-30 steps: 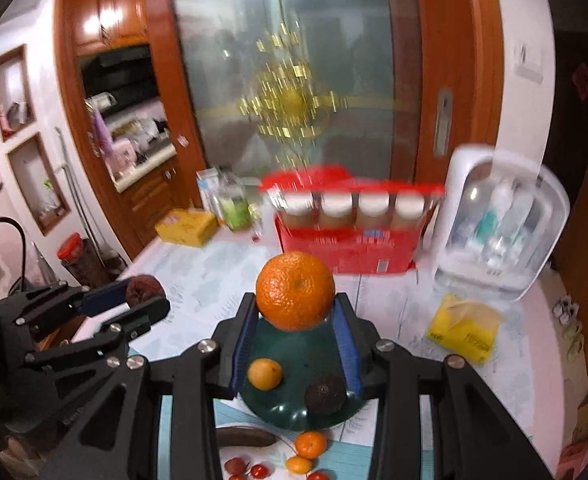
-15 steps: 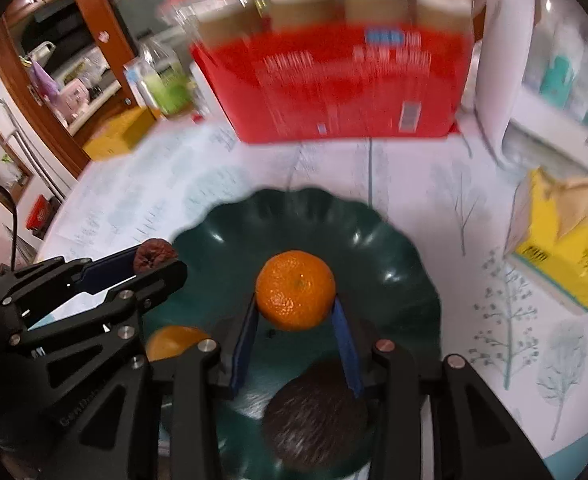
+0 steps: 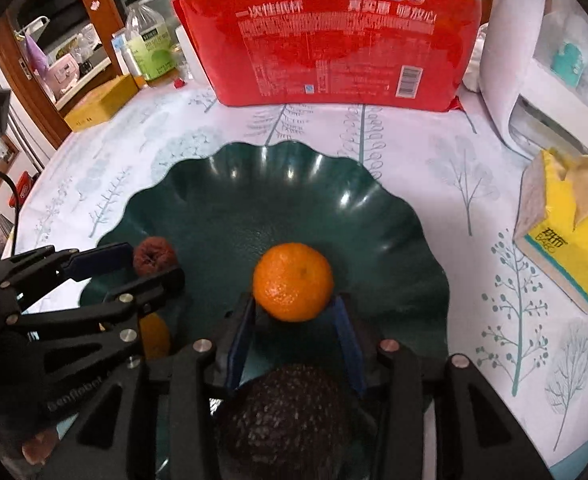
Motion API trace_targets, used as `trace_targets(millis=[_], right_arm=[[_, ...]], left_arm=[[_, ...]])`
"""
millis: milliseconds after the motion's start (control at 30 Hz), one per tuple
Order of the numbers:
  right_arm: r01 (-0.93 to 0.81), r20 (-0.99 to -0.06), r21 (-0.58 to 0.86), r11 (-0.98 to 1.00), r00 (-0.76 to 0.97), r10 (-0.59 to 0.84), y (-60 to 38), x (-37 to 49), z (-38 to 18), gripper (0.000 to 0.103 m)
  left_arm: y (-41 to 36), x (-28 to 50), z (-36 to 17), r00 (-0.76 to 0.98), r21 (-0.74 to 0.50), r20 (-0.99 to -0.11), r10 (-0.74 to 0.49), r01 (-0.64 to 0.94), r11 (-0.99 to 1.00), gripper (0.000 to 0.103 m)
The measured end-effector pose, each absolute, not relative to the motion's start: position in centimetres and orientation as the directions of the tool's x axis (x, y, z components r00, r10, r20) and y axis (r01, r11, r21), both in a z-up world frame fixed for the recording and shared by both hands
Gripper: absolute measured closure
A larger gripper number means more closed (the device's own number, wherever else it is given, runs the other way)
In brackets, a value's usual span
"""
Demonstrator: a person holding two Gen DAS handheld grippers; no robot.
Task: Organize fruits
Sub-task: 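Carry the mandarin with the right gripper while the left carries the lychee onto the green plate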
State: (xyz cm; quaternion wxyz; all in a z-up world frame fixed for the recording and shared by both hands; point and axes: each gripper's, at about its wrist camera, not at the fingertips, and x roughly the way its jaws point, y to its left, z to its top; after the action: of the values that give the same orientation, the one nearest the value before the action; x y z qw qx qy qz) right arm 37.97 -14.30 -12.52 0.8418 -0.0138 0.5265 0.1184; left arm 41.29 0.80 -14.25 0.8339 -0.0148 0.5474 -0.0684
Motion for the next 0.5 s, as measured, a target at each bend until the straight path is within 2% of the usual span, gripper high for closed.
trace_targets(millis=[133, 500], right_arm=[[-0.222, -0.877, 0.095, 0.97, 0.442, 0.187, -14.2, 36.8, -11.1, 0.058], [-0.232, -0.827, 0.076, 0.97, 0.529, 0.191, -14.3, 29.9, -6.2, 0.058]], left_arm=[[1.1, 39.8, -12.7, 0.413, -0.095, -0.901, -0.132, 0.107, 0.99, 0.033], [1.2, 31.6, -6.7, 0.506, -0.079, -0.85, -0.148, 0.156, 0.985, 0.029]])
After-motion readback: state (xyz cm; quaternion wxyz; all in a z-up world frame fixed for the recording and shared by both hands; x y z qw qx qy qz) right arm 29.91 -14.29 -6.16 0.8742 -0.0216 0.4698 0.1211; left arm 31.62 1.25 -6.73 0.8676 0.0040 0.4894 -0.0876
